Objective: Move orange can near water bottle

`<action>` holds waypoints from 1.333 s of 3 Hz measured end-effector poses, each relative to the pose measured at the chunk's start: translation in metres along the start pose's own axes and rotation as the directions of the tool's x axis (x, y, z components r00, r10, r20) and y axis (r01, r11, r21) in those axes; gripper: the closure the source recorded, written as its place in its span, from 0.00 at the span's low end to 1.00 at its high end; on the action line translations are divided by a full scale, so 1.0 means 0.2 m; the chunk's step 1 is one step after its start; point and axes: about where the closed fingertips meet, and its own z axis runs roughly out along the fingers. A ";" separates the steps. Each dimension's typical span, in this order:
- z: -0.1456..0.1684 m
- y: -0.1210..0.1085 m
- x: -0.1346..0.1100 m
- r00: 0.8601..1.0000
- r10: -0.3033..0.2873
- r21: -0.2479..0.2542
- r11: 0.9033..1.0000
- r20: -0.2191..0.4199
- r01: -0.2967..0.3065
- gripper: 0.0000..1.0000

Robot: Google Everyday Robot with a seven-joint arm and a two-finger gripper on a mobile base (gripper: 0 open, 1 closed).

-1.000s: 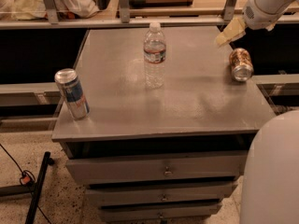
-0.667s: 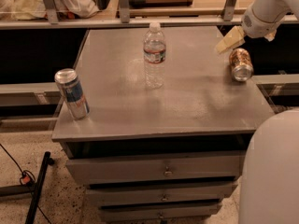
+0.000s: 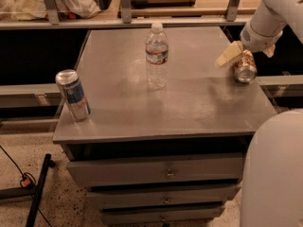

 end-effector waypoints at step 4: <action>0.01 0.16 -0.02 0.966 -0.257 -0.041 0.966 -0.010 0.257 0.87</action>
Offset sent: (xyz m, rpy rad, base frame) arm 0.0000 0.0145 -0.0113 -0.0595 0.0566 0.1127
